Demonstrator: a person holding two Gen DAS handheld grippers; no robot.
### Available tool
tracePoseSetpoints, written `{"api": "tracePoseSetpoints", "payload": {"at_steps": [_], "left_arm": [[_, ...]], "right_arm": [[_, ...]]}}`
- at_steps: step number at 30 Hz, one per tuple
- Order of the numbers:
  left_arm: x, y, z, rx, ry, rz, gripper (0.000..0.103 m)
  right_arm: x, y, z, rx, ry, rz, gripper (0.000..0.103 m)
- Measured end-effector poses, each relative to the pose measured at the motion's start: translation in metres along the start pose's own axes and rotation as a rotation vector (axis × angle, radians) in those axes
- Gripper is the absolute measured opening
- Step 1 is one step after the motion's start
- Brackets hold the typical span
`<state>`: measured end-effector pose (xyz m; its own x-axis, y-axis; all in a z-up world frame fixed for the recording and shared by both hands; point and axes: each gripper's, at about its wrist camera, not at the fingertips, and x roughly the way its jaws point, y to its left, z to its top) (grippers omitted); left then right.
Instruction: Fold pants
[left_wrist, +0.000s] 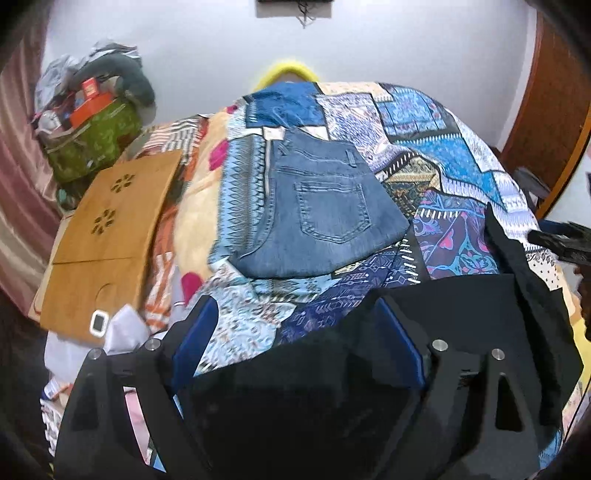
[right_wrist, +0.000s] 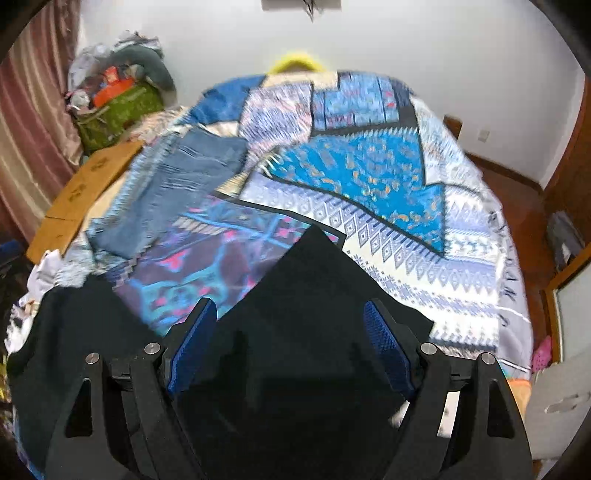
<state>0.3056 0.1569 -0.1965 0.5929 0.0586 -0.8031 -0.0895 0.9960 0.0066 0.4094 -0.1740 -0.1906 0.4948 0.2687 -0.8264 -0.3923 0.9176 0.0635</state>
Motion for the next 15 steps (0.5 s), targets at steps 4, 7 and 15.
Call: {"api": "tracePoseSetpoints", "payload": {"at_steps": [4,7,15], "left_arm": [[0.025,-0.014,-0.003,0.03,0.03,-0.015,0.091],[0.044,-0.026,-0.009,0.062,0.078,-0.023,0.091],[0.059,-0.045,-0.021,0.129,0.112,-0.005,0.091]], "right_arm": [[0.037,-0.02,0.019,0.052,0.034,0.002,0.079],[0.055,-0.028,0.033,0.072,0.042,0.001,0.079],[0.082,-0.033,0.032,0.128,0.064,0.054,0.029]]}}
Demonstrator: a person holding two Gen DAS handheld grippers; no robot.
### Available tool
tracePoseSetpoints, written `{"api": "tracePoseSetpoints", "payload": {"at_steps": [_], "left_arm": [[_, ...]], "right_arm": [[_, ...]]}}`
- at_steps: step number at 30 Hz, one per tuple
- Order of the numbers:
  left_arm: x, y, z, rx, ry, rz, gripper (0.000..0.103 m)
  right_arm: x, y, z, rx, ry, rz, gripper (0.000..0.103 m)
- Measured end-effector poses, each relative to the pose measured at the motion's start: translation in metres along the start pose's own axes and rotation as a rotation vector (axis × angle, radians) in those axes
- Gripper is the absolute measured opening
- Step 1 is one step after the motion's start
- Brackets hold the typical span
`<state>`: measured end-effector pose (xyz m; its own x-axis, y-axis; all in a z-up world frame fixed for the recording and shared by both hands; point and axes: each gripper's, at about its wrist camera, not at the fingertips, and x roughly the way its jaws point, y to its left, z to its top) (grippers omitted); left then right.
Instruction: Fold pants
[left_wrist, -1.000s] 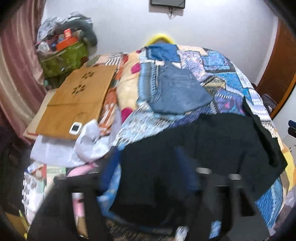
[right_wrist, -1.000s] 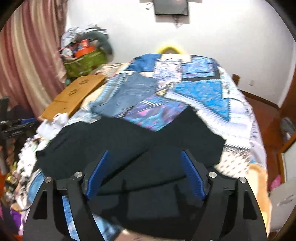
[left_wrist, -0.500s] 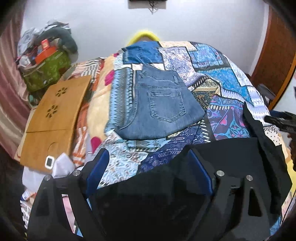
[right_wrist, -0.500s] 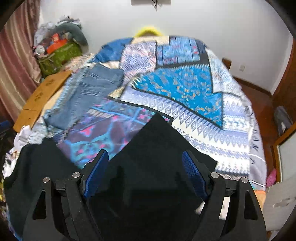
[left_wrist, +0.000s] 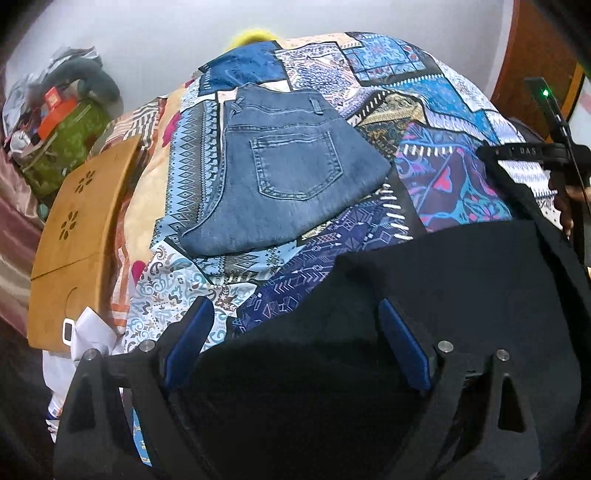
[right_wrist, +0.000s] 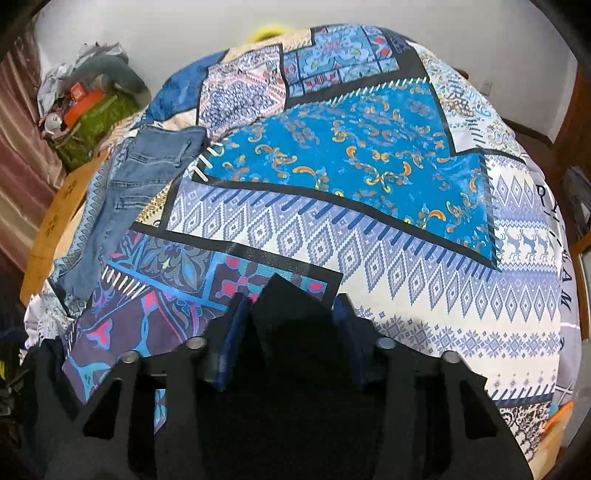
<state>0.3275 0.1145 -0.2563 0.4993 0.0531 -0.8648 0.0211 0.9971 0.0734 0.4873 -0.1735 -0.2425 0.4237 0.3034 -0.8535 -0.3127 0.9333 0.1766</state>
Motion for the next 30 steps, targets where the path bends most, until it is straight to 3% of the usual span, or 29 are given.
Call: {"api": "tracePoseSetpoints", "payload": {"at_steps": [3,7,13,21,24,30], "left_arm": [[-0.003,-0.006,-0.001,0.013,0.006,0.002,0.091],[-0.012,-0.013,0.0,0.005,0.015,-0.037,0.091],[-0.03,-0.045,-0.005,0.031,0.012,-0.056,0.091],[-0.059,-0.106,-0.012,0.107,0.047,-0.146,0.091],[-0.062,-0.132,-0.018,0.149,0.059,-0.135,0.091],[-0.07,-0.169,-0.035,0.215,0.062,-0.122,0.091]], "right_arm": [[-0.006,-0.001,-0.003,0.007,-0.007,-0.009,0.012],[-0.033,-0.005,-0.009,0.009,-0.044,-0.002,0.011],[-0.13,-0.022,-0.02,0.026,-0.183,0.009,0.011],[-0.251,-0.037,-0.039,-0.006,-0.367,-0.036,0.01],[-0.27,-0.042,-0.056,-0.021,-0.396,-0.053,0.01],[-0.266,-0.069,-0.111,0.011,-0.338,-0.082,0.01]]}}
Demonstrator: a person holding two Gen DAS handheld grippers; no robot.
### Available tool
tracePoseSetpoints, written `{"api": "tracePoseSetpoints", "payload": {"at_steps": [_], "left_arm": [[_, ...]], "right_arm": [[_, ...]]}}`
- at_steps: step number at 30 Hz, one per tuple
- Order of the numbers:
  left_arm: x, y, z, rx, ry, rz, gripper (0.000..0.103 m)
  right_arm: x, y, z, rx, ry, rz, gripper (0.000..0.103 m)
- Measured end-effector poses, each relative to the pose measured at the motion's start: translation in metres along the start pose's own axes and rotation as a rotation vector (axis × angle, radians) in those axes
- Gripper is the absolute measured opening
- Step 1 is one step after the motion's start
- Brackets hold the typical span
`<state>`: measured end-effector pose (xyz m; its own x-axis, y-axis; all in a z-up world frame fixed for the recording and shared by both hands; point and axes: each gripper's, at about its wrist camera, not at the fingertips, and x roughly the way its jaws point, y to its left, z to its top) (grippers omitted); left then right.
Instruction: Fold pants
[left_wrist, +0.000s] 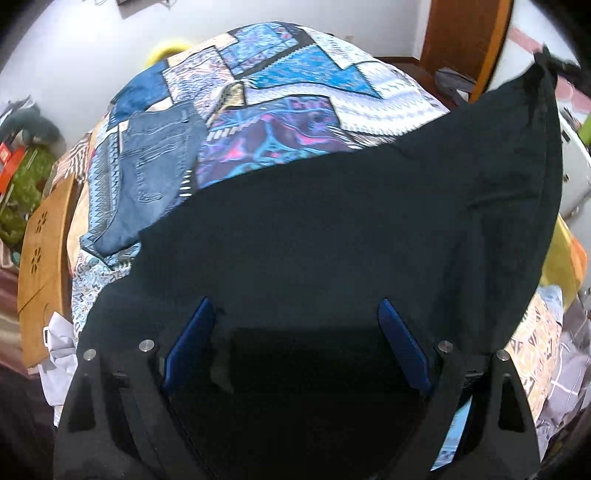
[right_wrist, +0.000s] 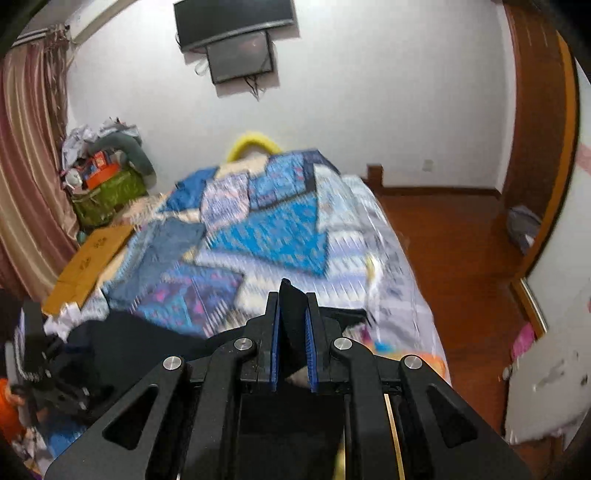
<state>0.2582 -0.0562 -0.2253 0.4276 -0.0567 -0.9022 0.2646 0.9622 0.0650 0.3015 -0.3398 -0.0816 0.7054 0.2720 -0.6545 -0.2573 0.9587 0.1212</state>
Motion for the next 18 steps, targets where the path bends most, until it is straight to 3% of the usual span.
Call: {"api": "tracePoseSetpoints", "payload": {"at_steps": [4,13,18], "left_arm": [[0.0,-0.016,-0.007,0.01,-0.014,0.032,0.092],[-0.002,-0.019,-0.012,-0.033,-0.031,0.019,0.094],[-0.005,-0.017,-0.015,-0.051,-0.048,0.015,0.094]], "right_arm": [[0.001,-0.021,-0.045,0.046,0.083,-0.019,0.01],[0.034,-0.04,-0.133,0.096,0.292,-0.067,0.012],[0.047,-0.034,-0.151,0.117,0.359,-0.157,0.025]]}}
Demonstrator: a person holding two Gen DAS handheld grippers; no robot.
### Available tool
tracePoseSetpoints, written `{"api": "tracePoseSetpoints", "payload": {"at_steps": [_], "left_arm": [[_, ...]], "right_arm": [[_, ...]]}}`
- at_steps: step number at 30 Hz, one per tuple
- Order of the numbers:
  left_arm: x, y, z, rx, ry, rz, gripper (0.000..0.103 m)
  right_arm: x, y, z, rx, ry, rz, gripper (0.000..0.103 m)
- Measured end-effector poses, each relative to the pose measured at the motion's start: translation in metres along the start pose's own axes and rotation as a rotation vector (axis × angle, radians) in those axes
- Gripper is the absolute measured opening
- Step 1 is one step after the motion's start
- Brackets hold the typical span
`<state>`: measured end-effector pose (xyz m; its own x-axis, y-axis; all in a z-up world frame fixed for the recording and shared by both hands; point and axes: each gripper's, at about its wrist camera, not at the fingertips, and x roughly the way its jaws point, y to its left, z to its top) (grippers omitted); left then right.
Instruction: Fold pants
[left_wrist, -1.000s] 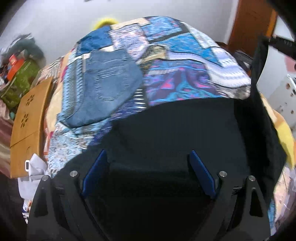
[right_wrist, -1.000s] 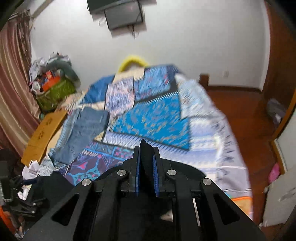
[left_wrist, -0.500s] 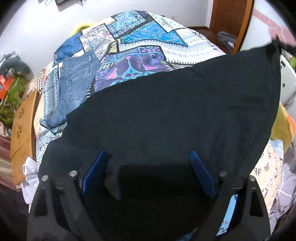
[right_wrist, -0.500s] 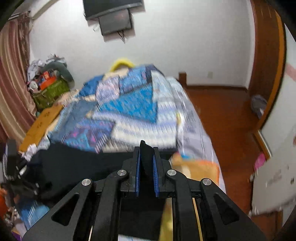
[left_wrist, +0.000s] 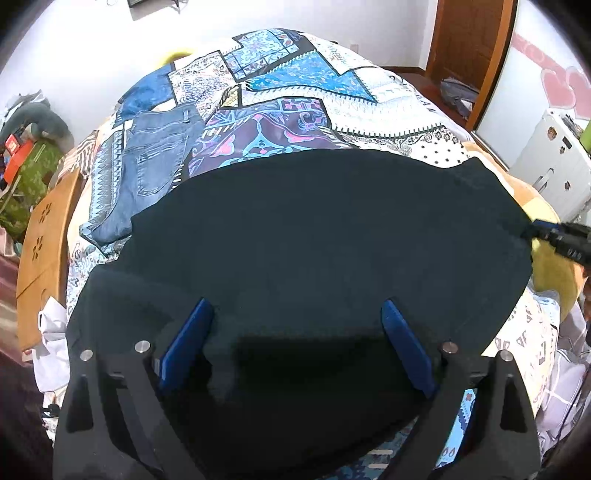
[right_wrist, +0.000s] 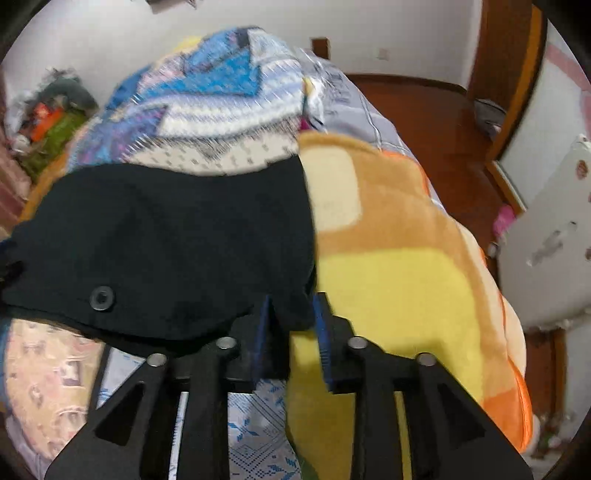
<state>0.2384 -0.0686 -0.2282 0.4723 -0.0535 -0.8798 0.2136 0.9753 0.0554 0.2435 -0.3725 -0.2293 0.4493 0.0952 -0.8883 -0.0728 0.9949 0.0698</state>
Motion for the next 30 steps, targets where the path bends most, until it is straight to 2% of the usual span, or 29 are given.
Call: {"api": "tracePoseSetpoints", "payload": {"at_steps": [1,3,4,6,9,14,18,21,24,27,30], "left_arm": [[-0.002,0.002,0.0,-0.006,-0.006,-0.003,0.094],[-0.008,0.009,-0.001,-0.023,-0.024,-0.006,0.094],[-0.012,0.012,-0.001,-0.032,-0.033,-0.01,0.094],[-0.023,0.028,-0.001,-0.068,-0.06,-0.026,0.094],[-0.041,0.059,-0.001,-0.12,-0.112,-0.009,0.094],[-0.06,0.134,-0.006,-0.24,-0.16,0.064,0.094],[-0.066,0.196,-0.02,-0.335,-0.165,0.136,0.094],[-0.063,0.24,-0.037,-0.407,-0.158,0.206,0.096],[-0.051,0.276,-0.054,-0.458,-0.118,0.272,0.096],[-0.031,0.305,-0.071,-0.508,-0.064,0.278,0.096],[-0.007,0.322,-0.087,-0.556,-0.006,0.235,0.096]], "right_arm": [[0.0,0.004,-0.001,-0.012,0.004,-0.024,0.027],[-0.005,0.011,0.002,-0.041,0.011,-0.065,0.043],[-0.009,0.013,0.002,-0.051,0.002,-0.076,0.047],[-0.024,0.019,0.005,-0.075,-0.046,-0.072,0.053],[-0.048,0.038,0.022,-0.108,-0.12,-0.065,0.062],[-0.078,0.095,0.049,-0.194,-0.242,0.012,0.071],[-0.082,0.145,0.07,-0.256,-0.292,0.113,0.072],[-0.073,0.184,0.085,-0.304,-0.278,0.213,0.072],[-0.051,0.224,0.1,-0.358,-0.238,0.263,0.072],[-0.028,0.262,0.111,-0.402,-0.187,0.313,0.072],[-0.002,0.298,0.119,-0.454,-0.138,0.347,0.072]]}}
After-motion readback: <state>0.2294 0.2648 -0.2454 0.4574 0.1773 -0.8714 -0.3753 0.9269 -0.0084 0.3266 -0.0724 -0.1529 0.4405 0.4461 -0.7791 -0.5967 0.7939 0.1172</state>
